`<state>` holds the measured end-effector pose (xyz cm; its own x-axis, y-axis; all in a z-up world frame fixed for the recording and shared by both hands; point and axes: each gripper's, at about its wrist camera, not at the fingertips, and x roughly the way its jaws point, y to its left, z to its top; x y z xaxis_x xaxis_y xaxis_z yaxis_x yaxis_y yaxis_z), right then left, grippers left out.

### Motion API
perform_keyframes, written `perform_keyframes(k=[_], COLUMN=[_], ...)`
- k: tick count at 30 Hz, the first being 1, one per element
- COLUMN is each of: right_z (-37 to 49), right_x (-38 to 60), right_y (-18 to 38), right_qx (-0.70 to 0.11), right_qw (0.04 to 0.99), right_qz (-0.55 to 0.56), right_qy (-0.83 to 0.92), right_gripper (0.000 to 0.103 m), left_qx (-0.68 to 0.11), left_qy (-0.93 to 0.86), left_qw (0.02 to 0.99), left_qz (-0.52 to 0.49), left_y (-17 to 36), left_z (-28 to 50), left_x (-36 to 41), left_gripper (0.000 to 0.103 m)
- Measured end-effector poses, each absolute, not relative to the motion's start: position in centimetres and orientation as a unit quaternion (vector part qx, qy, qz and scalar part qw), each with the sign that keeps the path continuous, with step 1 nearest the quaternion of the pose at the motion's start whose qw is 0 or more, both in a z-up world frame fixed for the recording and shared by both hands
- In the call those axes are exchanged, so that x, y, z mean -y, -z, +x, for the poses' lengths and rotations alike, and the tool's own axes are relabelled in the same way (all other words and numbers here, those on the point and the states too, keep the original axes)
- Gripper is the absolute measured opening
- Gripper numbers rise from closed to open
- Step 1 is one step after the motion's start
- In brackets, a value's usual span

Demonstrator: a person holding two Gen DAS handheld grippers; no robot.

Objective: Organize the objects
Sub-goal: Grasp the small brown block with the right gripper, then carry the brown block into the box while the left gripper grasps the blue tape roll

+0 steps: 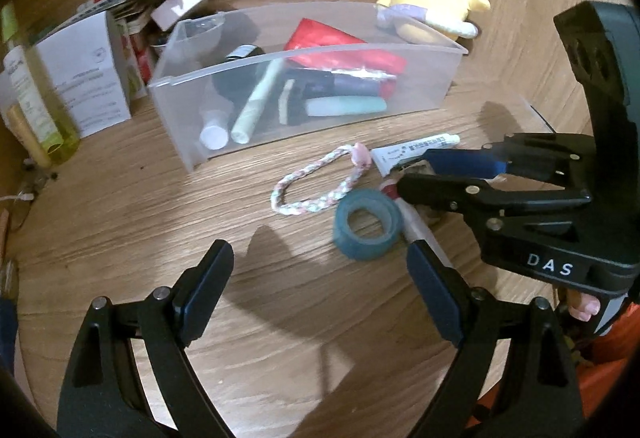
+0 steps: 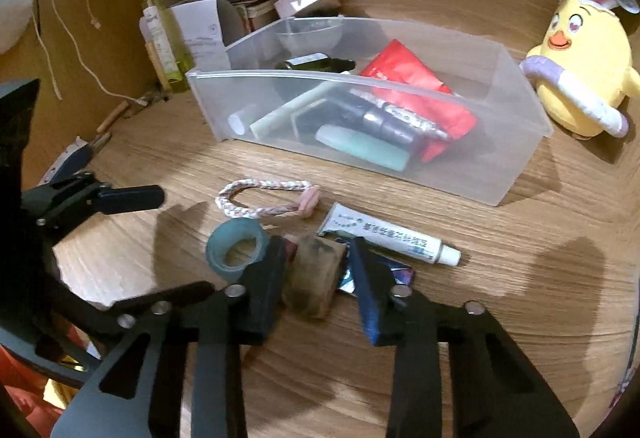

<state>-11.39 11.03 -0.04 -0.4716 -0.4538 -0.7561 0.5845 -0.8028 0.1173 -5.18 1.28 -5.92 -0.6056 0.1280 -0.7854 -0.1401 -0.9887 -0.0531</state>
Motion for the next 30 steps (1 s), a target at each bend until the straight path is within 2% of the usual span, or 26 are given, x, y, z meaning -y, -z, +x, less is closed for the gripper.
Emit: perform_keyframes(k=[2,12,14,21,25,30], right_z=[-11.5,-10.6,-10.6,-10.4,-10.5,-11.4], right_x=[-11.2,-14.3,-15.0,-16.9,-17.4,-17.4], right_y=[0.1,-1.0,-1.4,-3.7,-5.1,-6.6], right_qx=[-0.075,-0.055,-0.044,-0.019,-0.012,-0.006], right_qw=[0.306,0.294,0.291,0.281,0.28,0.276], right_qz=[0.417,0.403,0.399,0.368,0.348,0.325], right_qy=[0.853,0.865,0.869,0.886,0.895,0.905], right_gripper=[0.025,0.024,0.024,0.024,0.024,0.024], left_qx=[-0.008,0.002,0.001,0.001,0.009,0.019], left_qy=[-0.893,-0.885,-0.887,-0.899,-0.905,-0.915], left_qw=[0.078,0.084,0.082,0.088,0.089,0.09], left_qz=[-0.443,-0.458,-0.454,-0.43,-0.417,-0.394], left_y=[6.1,6.6,6.5,5.5,4.3,2.7], left_z=[-5.6,-6.7,-6.7,-5.8,-5.6,-5.6], left_x=[-1.6,-2.3,-2.4,-2.6,-2.1,-1.3], left_gripper=[0.078,0.048,0.036,0.034,0.02,0.019])
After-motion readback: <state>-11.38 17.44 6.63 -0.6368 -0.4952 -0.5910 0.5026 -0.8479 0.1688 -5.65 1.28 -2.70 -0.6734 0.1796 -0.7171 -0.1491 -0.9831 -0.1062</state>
